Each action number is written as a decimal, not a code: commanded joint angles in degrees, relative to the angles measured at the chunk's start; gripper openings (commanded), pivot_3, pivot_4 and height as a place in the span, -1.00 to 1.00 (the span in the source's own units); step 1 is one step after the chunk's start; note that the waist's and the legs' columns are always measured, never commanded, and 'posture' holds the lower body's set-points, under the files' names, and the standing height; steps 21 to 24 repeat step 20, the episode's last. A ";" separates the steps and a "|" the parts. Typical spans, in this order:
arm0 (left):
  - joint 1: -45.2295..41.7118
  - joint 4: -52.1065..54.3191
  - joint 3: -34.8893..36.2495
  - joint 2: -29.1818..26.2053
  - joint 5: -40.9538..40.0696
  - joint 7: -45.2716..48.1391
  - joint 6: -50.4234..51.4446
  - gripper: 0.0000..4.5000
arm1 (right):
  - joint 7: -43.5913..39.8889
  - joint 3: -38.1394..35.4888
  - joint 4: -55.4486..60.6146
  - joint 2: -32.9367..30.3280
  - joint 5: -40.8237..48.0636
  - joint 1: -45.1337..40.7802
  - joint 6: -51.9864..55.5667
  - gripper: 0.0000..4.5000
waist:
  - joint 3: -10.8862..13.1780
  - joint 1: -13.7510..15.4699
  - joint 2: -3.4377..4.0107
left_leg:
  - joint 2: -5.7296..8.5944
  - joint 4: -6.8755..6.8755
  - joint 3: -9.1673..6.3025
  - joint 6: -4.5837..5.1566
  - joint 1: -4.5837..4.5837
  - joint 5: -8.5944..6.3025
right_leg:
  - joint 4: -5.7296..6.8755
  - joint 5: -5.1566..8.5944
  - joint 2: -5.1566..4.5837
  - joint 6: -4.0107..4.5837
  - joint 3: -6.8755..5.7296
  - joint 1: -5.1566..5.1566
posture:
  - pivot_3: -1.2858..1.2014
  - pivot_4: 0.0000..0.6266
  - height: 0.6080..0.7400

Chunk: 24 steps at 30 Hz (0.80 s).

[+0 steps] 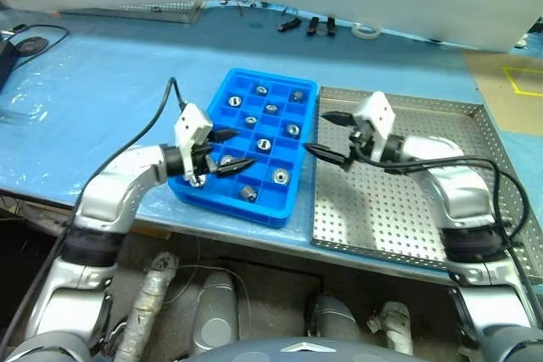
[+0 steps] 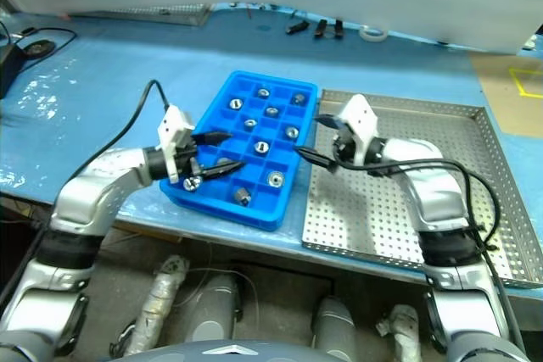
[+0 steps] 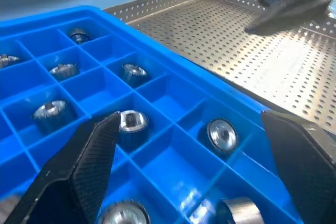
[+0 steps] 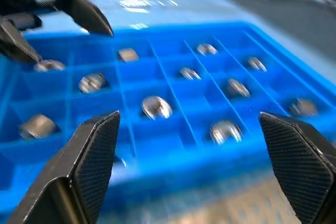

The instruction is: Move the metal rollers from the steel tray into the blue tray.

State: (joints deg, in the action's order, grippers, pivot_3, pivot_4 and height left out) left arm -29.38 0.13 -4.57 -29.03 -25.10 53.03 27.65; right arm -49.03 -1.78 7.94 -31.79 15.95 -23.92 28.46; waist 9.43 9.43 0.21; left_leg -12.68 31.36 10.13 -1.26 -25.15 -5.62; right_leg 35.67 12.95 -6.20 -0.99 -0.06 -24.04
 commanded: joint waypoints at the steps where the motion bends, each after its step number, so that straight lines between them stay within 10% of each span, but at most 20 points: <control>1: -5.64 -7.13 -2.44 4.19 2.90 1.27 -5.48 1.00 | 5.99 -7.09 5.05 -0.21 1.35 4.65 0.46 0.98 | 0.00 -0.72 0.00 | 0.05 0.00 0.00 -0.03 0.00 0.02 | 0.00 0.00 -0.01 -0.01 -0.01 0.01 | -0.03 -0.52 1.00; 24: -15.68 -26.35 -5.62 11.40 8.75 12.42 -15.63 1.00 | 16.76 -12.15 14.65 1.21 3.75 16.74 2.33 0.98 | -0.01 -6.71 0.00 | 0.05 0.00 0.14 0.18 0.06 -0.09 | -0.12 -0.02 -0.02 -0.01 0.05 -0.01 | -0.13 -0.52 1.00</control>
